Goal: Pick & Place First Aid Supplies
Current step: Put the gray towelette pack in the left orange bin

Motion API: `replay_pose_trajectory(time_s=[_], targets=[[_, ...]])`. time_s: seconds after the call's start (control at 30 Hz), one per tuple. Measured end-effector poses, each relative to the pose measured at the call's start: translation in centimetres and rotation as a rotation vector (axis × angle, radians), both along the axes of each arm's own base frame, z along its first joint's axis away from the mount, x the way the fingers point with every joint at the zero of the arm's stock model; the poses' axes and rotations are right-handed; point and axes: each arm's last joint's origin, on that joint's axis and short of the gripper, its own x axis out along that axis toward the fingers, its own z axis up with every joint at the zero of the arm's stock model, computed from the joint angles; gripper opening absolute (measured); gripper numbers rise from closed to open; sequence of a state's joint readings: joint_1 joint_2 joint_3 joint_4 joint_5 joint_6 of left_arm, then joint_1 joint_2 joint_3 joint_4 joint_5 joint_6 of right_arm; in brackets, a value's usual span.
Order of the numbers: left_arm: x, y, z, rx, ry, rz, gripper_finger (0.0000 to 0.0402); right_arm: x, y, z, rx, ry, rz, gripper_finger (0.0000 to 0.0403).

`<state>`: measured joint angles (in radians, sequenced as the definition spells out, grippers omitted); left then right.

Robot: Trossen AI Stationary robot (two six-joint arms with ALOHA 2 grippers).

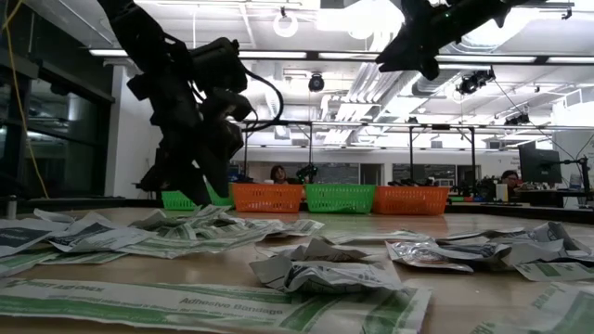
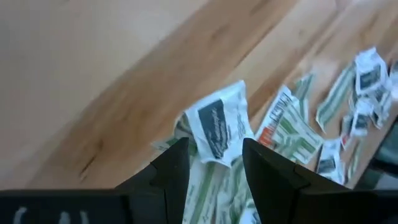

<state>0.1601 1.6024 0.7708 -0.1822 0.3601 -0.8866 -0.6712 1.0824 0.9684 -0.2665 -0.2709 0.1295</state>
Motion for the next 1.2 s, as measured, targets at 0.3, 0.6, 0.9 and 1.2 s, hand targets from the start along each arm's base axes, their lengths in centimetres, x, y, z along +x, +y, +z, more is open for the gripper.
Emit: replay_pose_trajectory(time_s=[0.3,0.6,0.9,1.2], targets=[[0.0,0.0,0.0,0.025,0.016,0.051,0.0146,0.0,0.1,0.0,0.006,-0.005,0.020,0.0119],[0.1,-1.0,-0.1,0.056,0.033,0.062,0.0146,0.0,0.1,0.0,0.006,-0.005,0.020,0.0119],[0.2,-1.9,-0.1,0.086,0.036,0.071,0.0146,0.0,0.1,-0.2,0.022,0.014,0.019,0.0119],[0.3,-2.0,0.0,0.086,0.024,0.071,0.0146,-0.1,0.2,-0.4,0.035,0.031,0.019,0.0119]])
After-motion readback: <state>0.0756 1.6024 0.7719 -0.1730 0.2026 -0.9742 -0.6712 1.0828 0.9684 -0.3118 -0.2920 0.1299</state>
